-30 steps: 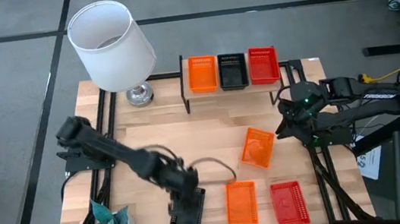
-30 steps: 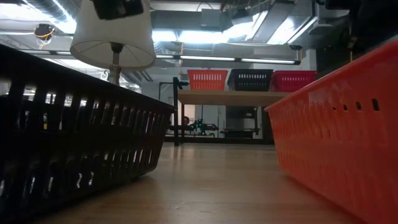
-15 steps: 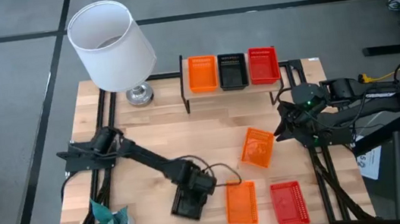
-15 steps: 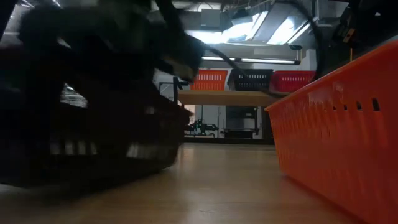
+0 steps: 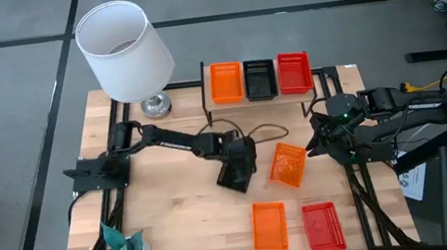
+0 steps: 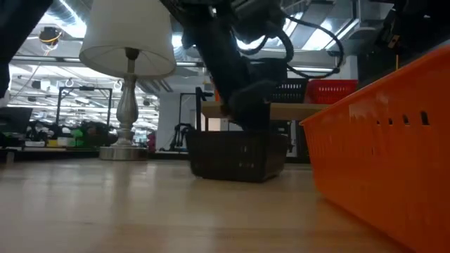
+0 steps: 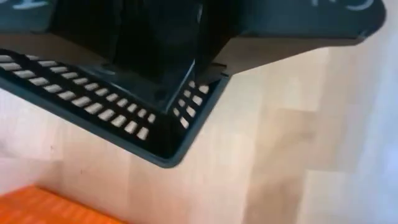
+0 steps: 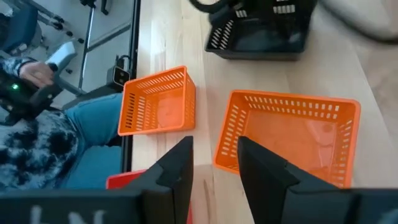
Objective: Stack baskets on shelf by color
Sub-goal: Stack the black bin on the black bin on the shelf
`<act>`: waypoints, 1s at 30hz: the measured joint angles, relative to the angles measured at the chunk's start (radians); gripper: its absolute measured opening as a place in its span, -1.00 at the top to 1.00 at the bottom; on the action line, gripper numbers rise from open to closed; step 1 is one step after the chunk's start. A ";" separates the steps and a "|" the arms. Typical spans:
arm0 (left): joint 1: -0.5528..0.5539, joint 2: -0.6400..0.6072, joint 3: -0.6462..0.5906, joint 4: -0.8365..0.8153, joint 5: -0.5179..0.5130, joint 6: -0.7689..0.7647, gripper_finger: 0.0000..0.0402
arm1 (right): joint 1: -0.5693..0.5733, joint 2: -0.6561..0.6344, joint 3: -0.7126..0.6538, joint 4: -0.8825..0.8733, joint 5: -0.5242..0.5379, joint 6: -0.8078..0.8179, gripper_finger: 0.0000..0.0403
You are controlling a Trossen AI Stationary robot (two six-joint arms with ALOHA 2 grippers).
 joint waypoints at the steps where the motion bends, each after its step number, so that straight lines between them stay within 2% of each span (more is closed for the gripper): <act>1: 0.004 -0.015 0.001 -0.008 0.001 0.012 0.59 | 0.000 0.000 0.000 0.000 0.000 0.002 0.39; 4: -0.009 -0.066 0.047 -0.013 0.032 0.048 0.62 | 0.000 0.001 0.000 0.003 0.000 0.001 0.39; 7: -0.043 -0.129 0.117 -0.089 0.049 0.077 0.65 | 0.000 0.003 0.001 0.020 -0.001 0.001 0.39; 11: -0.102 -0.217 0.204 -0.304 0.044 0.105 0.66 | 0.006 0.017 0.002 0.086 0.012 0.009 0.39; 17: -0.193 -0.346 0.230 -0.616 0.041 0.026 0.66 | 0.035 0.080 0.002 0.216 0.013 0.026 0.39; 19: -0.221 -0.379 0.229 -0.694 0.028 -0.020 0.66 | 0.051 0.118 0.002 0.256 0.066 0.026 0.39; 21: -0.253 -0.404 0.229 -0.796 -0.005 -0.079 0.66 | 0.078 0.172 0.002 0.308 0.181 0.023 0.39; 24: -0.305 -0.425 0.229 -0.900 -0.105 -0.161 0.66 | 0.108 0.264 0.001 0.339 0.311 0.001 0.39; 27: -0.347 -0.438 0.229 -0.957 -0.199 -0.196 0.66 | 0.144 0.339 0.000 0.391 0.319 -0.023 0.39; 30: -0.379 -0.448 0.227 -1.015 -0.215 -0.235 0.66 | 0.196 0.402 0.000 0.471 0.347 -0.059 0.39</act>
